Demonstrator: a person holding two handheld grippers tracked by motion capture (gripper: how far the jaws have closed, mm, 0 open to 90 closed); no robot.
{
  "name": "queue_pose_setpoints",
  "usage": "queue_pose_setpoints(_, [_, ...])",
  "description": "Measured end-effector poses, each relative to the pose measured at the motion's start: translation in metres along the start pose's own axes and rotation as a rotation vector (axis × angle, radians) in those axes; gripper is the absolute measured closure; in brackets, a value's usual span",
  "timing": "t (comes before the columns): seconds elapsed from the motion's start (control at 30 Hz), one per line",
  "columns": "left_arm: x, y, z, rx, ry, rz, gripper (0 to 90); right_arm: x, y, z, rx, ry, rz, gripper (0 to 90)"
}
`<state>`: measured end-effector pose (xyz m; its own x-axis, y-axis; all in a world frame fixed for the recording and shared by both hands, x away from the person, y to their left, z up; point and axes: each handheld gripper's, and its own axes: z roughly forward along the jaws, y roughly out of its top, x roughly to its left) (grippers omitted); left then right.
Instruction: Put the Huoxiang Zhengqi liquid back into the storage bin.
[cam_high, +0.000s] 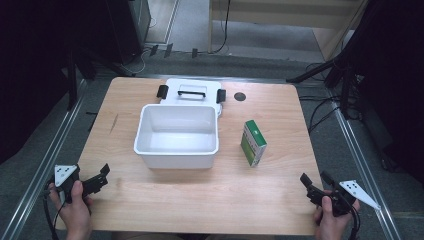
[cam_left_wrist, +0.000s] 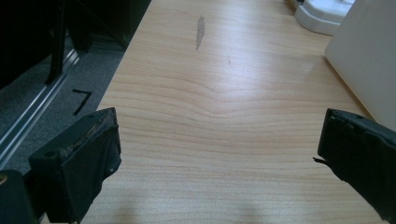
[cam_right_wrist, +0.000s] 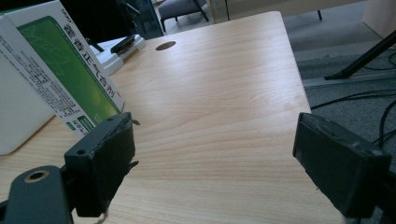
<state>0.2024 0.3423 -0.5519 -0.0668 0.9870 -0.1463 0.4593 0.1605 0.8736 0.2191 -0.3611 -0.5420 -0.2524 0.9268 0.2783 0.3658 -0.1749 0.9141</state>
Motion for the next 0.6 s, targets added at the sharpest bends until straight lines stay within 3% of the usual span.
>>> queue_pose_setpoints(0.27, [-0.001, 0.0, -0.001, 0.002, -0.013, 0.009, 0.3, 0.002, 0.001, 0.002, 0.023, -0.018, -0.006, 13.4])
queue_pose_setpoints(0.37, [-0.001, -0.001, -0.001, -0.003, -0.013, 0.012, 0.3, 0.002, 0.002, 0.002, 0.06, -0.025, -0.032, 13.4])
queue_pose_setpoints(0.4, [-0.002, 0.0, -0.001, 0.0, -0.01, 0.015, 0.3, 0.003, 0.003, 0.0, 0.079, -0.049, -0.045, 13.7])
queue_pose_setpoints(0.53, [-0.003, 0.0, 0.0, 0.014, -0.002, 0.024, 0.3, 0.004, 0.007, -0.001, 0.092, -0.049, -0.047, 13.8])
queue_pose_setpoints(0.6, [-0.003, 0.0, 0.002, 0.021, 0.004, 0.03, 0.3, 0.008, 0.011, -0.001, 0.114, -0.042, -0.07, 14.1])
